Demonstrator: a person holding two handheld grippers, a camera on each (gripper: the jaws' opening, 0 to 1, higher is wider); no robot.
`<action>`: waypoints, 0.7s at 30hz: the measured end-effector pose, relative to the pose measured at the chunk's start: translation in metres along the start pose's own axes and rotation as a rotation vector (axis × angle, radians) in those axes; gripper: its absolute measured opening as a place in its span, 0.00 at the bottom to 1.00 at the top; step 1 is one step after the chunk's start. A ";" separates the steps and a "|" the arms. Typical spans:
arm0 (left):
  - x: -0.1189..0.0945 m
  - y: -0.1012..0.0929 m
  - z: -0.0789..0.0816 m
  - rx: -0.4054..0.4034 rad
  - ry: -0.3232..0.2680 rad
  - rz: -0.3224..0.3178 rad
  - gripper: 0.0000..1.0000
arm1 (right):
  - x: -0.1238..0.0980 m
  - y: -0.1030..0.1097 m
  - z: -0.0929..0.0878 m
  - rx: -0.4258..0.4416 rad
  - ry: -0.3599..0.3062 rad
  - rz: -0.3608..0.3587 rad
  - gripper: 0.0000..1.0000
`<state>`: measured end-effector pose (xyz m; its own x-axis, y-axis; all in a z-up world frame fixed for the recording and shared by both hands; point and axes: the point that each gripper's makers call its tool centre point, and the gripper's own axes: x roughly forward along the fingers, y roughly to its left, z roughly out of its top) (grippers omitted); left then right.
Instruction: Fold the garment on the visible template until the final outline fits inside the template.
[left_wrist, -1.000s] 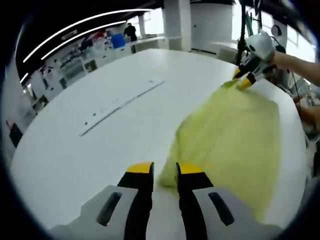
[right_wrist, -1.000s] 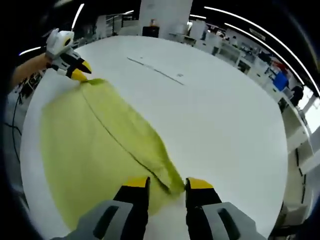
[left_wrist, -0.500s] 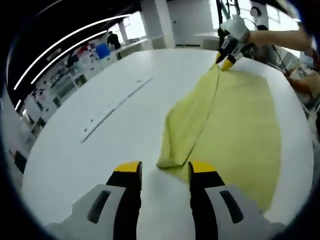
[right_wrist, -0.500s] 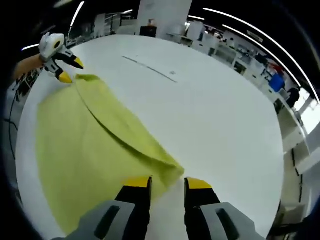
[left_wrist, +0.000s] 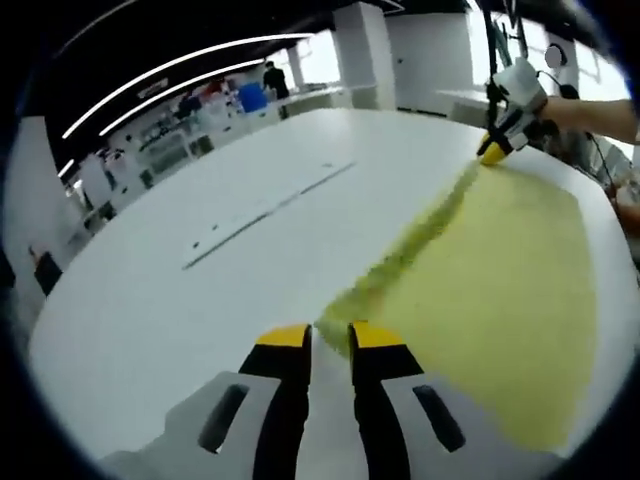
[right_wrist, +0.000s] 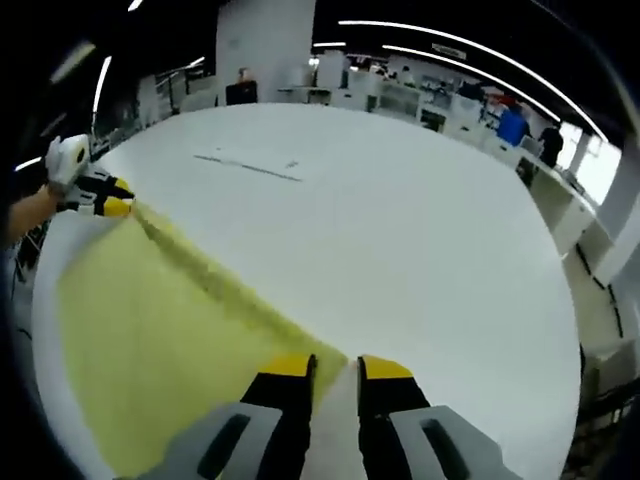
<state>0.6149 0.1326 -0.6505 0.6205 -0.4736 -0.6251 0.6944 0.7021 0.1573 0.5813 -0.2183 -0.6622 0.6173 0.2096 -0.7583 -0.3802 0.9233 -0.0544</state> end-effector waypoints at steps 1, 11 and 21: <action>0.001 0.004 -0.003 -0.027 0.015 0.028 0.09 | 0.001 0.000 0.001 0.007 -0.002 -0.002 0.13; -0.011 0.004 -0.001 -0.151 -0.014 0.027 0.29 | -0.009 0.006 0.000 0.074 -0.001 0.035 0.24; -0.039 -0.014 -0.001 -0.298 -0.068 -0.042 0.51 | -0.033 0.035 -0.006 0.087 0.032 0.134 0.57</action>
<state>0.5801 0.1420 -0.6291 0.6235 -0.5325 -0.5725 0.5887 0.8016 -0.1044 0.5436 -0.1946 -0.6428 0.5428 0.3234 -0.7751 -0.3959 0.9125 0.1034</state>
